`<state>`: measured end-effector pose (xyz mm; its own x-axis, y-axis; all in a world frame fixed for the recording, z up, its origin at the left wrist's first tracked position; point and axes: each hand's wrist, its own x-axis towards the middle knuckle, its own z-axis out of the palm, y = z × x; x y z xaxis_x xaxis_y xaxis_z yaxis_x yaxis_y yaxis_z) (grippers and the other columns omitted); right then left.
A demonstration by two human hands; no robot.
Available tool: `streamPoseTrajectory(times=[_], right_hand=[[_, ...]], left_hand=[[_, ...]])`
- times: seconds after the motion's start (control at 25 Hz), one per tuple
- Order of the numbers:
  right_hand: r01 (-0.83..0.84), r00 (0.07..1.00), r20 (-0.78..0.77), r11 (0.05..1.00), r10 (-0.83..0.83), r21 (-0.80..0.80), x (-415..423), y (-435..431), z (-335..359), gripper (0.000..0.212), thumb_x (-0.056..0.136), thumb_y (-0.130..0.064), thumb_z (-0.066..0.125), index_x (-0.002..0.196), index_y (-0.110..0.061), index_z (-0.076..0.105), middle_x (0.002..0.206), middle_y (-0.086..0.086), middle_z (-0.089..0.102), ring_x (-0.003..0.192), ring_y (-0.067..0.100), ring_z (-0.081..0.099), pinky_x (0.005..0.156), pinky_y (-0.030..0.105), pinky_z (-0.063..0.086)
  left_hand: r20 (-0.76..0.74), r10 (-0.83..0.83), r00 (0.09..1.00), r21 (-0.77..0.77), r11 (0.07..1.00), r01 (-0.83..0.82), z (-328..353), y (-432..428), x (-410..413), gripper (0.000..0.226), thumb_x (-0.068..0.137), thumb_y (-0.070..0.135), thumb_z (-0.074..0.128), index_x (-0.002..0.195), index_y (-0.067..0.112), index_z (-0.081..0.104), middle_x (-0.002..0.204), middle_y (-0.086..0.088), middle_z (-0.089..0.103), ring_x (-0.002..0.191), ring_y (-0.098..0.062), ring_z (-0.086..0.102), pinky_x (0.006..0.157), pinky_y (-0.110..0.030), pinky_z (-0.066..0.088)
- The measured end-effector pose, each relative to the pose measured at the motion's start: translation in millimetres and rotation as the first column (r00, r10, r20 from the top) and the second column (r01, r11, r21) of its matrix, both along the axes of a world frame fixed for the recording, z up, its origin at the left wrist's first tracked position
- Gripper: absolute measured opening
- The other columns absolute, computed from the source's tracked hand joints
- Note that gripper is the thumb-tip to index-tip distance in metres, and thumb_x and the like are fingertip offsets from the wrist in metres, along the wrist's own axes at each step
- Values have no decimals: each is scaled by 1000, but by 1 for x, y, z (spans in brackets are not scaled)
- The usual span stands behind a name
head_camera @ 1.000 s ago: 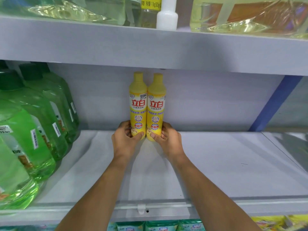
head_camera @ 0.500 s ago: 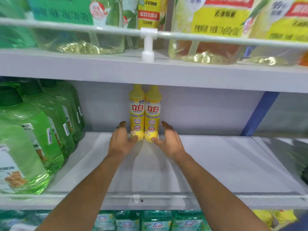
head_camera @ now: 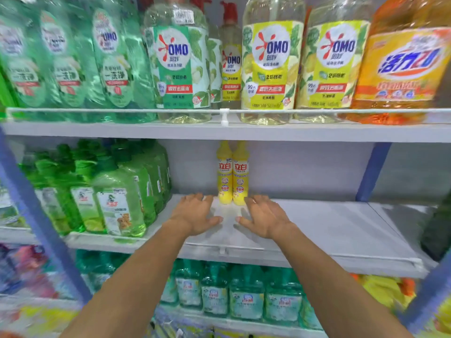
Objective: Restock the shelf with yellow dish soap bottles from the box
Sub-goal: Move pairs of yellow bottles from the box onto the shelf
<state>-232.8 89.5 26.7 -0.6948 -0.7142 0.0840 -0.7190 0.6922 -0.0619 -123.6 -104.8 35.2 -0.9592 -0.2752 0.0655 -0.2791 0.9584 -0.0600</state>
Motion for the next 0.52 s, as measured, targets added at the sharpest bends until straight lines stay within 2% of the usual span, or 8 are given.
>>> streamPoseTrajectory(times=[0.12, 0.24, 0.4, 0.52], right_hand=[[22, 999, -36, 1000, -21, 18, 41, 22, 7, 71, 95, -67, 43, 145, -16, 41, 152, 13, 42, 138, 34, 38, 110, 47, 39], [80, 996, -40, 997, -79, 25, 82, 49, 11, 73, 96, -65, 43, 149, -15, 39, 155, 13, 39, 141, 33, 36, 112, 47, 38], [139, 990, -8, 988, -139, 71, 151, 82, -7, 71, 98, -61, 46, 149, -13, 39, 151, 13, 42, 137, 34, 40, 108, 50, 42], [149, 989, 7, 980, -151, 131, 199, 97, -35, 70, 98, -61, 46, 149, -13, 39, 148, 13, 44, 135, 35, 42, 106, 51, 45]], left_hand=[[3, -43, 999, -32, 999, 43, 9, 23, 37, 77, 88, 73, 41, 141, 18, 40, 144, -13, 49, 133, -33, 45, 108, -46, 36], [-13, -109, 994, 0, 994, 109, 5, 49, 73, 81, 88, 74, 41, 146, 17, 36, 147, -13, 45, 136, -32, 41, 111, -46, 36], [13, -199, 980, 4, 980, 199, -26, 74, 142, 79, 89, 72, 43, 146, 18, 36, 141, -11, 47, 132, -31, 43, 108, -46, 38], [67, -203, 977, 3, 979, 203, -57, 82, 193, 82, 90, 72, 42, 149, 16, 33, 142, -12, 47, 132, -32, 43, 107, -46, 40]])
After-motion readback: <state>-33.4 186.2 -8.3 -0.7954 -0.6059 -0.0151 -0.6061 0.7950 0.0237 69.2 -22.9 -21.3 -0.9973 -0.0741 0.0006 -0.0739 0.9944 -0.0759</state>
